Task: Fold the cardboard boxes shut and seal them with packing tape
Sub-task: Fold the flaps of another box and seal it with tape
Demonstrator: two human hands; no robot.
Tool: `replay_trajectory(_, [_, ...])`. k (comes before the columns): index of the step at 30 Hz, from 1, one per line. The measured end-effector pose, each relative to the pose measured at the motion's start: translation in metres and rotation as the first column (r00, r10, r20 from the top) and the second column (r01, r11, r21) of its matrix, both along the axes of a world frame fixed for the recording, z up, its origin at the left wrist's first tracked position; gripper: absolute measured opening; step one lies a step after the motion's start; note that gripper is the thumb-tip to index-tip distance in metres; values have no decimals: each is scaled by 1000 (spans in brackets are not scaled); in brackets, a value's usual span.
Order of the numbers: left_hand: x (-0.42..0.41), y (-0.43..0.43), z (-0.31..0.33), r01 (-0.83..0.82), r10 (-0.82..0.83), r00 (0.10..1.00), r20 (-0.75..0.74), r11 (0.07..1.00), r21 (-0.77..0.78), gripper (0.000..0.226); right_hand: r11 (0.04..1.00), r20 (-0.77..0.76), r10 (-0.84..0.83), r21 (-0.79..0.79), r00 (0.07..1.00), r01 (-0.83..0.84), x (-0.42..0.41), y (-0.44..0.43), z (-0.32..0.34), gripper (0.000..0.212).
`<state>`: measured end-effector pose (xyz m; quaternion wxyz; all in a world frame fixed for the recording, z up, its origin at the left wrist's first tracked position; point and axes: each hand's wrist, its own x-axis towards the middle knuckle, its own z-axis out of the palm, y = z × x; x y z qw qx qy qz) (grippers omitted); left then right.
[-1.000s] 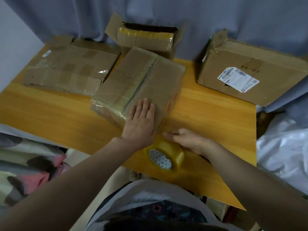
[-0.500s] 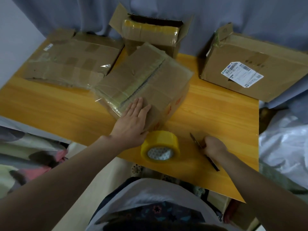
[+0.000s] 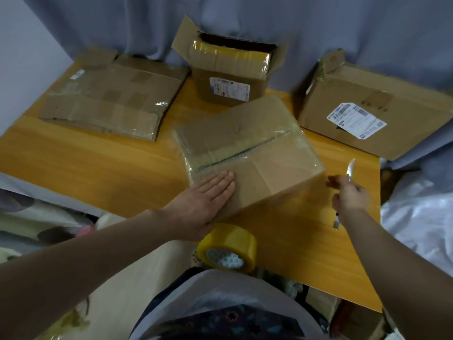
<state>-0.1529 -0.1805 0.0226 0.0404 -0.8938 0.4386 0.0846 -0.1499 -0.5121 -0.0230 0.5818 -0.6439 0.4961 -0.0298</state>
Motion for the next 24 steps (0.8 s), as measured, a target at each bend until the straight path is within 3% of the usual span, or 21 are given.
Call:
replay_trajectory(3, [7,5,-5,98,-100,991,-86,995,-32,82,995,98,66,70,993,-73,19,15,21,35])
replay_trajectory(6, [25,8,-5,117,-119,985,-123,993,-21,89,984,93,176,-10,980,-176,22,17,27,50])
replay_trajectory(9, [52,6,-1,138,-141,978,-152,990,-27,89,986,57,152,-72,987,-148,23,20,30,53])
replay_trajectory(13, [72,8,8,115,-102,988,-118,988,108,94,975,64,136,-186,989,-122,32,29,38,55])
replay_trajectory(17, [71,14,10,74,-59,986,-154,993,89,90,958,43,159,-247,986,-144,29,34,36,55])
replay_trajectory(19, [68,19,11,37,-31,985,-168,999,37,87,889,12,215,-417,977,-190,25,38,39,49])
replay_trajectory(21, [60,23,11,-27,26,993,-116,1000,-7,84,752,33,262,-633,965,-183,21,45,47,30])
replay_trajectory(24, [46,23,12,-271,272,962,-1,960,-69,91,564,41,437,-791,899,-238,22,68,66,18])
